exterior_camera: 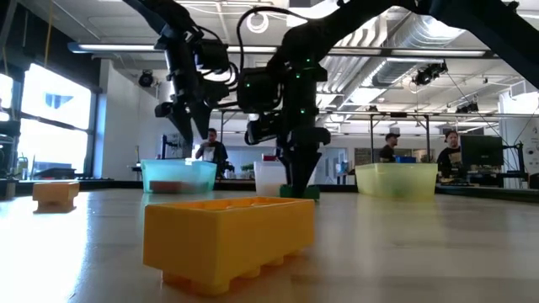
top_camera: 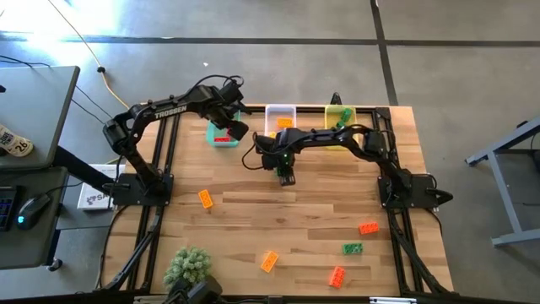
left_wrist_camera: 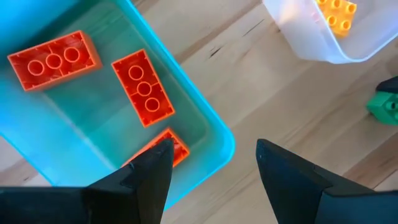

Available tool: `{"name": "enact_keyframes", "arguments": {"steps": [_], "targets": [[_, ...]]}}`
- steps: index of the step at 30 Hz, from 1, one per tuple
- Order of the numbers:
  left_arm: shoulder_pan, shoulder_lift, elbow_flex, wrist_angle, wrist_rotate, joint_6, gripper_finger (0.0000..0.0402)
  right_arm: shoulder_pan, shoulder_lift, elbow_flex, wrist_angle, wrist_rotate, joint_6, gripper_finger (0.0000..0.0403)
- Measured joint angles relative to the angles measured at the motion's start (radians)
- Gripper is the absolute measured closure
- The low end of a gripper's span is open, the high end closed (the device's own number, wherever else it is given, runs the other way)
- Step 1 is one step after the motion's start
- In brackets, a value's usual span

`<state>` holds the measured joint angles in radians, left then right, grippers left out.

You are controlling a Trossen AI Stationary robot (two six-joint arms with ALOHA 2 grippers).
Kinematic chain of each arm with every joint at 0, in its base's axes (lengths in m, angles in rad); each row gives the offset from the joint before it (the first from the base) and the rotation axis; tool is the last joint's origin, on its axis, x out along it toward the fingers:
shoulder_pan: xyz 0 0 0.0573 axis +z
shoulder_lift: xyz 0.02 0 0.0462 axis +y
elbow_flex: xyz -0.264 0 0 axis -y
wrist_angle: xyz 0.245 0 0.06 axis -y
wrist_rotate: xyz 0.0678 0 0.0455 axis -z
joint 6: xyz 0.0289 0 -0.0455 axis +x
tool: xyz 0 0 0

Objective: Sort & place blocks by color
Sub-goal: Put the green game piece into the yellow bin

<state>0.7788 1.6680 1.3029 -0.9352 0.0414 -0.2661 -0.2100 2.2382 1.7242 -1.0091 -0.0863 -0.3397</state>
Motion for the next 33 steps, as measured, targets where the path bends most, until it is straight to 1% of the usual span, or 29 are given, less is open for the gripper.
{"name": "enact_keyframes", "arguments": {"steps": [5,9,13,17,23,26,33], "targets": [[0.000,0.000,0.004,0.003,0.000,0.000,0.0183,-0.011,-0.048,-0.008,-0.044,-0.002,0.041,0.0293],[0.000,0.000,0.004,0.005,0.000,0.000,0.0183,-0.046,-0.117,-0.005,-0.060,0.004,0.090,0.0293],[0.000,0.000,0.004,0.009,0.000,-0.001,0.0183,-0.086,-0.184,-0.005,-0.062,0.011,0.100,0.0293],[0.000,0.000,0.004,0.009,0.000,-0.003,0.0183,-0.138,-0.240,-0.005,-0.082,0.059,0.097,0.0293],[0.000,0.000,0.004,0.011,0.000,-0.003,0.0183,-0.250,-0.318,-0.005,-0.124,0.113,0.090,0.0293],[0.000,0.000,0.004,0.011,0.000,-0.003,0.0183,-0.325,-0.342,-0.005,-0.147,0.109,0.096,0.0293],[-0.001,0.000,0.004,0.012,-0.001,-0.019,0.0183,-0.511,-0.349,-0.005,-0.220,0.101,0.211,0.0293]]}}
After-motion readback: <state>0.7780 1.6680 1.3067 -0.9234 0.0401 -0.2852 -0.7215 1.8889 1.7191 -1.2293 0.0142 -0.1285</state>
